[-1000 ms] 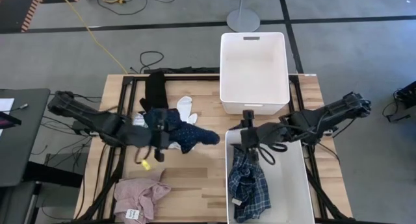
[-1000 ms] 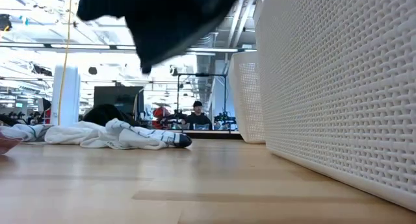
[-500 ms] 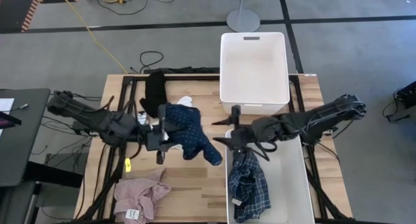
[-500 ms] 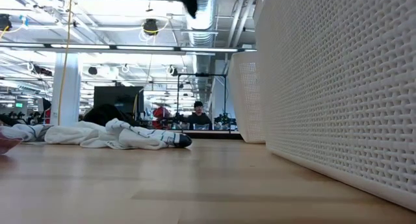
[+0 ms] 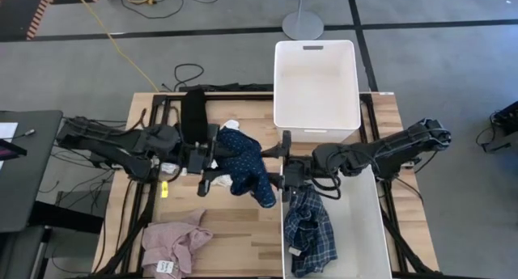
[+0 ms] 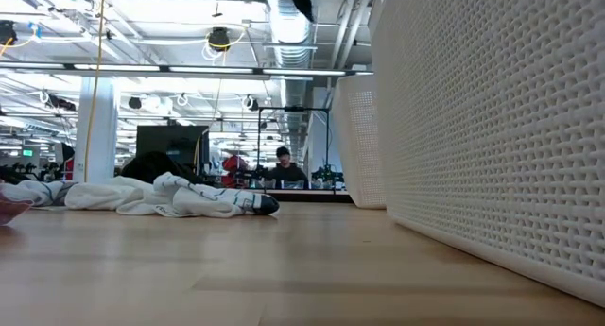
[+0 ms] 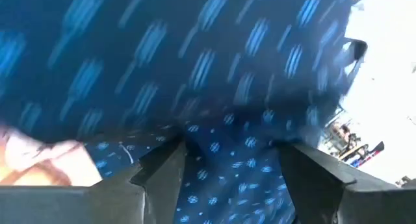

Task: Sort clothes
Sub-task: Put the blue polo shirt into the bottom white laundry bin

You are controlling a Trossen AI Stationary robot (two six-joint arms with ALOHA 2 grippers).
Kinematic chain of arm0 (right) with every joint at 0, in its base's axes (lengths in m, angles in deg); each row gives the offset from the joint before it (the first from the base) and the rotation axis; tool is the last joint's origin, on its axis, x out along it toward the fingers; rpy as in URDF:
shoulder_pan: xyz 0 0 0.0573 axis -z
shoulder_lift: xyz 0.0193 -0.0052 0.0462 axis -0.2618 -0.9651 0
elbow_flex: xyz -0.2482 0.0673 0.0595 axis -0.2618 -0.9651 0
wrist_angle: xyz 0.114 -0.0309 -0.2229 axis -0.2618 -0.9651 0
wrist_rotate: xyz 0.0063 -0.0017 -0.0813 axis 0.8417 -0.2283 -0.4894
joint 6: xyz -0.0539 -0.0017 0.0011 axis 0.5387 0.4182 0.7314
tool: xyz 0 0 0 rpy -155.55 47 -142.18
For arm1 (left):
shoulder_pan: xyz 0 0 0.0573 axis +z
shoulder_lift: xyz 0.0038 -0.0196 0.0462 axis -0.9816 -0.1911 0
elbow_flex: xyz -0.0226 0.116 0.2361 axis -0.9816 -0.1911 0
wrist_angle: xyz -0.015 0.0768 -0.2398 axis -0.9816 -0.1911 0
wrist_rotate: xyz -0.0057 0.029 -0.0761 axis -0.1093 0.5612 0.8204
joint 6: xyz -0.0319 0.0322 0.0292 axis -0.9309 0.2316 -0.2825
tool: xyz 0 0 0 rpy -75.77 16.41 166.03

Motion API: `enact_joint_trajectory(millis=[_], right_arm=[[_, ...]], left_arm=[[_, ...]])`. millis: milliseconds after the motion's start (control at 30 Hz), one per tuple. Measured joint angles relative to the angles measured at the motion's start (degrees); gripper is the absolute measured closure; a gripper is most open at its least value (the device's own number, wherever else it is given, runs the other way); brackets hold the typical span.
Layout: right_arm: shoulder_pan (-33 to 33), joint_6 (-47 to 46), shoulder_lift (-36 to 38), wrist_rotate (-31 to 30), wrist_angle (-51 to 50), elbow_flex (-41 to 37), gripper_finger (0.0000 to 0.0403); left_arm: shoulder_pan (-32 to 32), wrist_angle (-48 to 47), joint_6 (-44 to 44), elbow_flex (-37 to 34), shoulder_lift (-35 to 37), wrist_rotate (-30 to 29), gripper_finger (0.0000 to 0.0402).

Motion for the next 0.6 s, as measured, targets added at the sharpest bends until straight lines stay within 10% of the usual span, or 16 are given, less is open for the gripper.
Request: enact_joint_trajectory(millis=[600], right_arm=[[-3.19,4.56,0.02,-0.31,2.83,-0.02,0.0037]], left_arm=[[2.04,1.56,1.44,-0.02,-3.72,2.10,0.0280]])
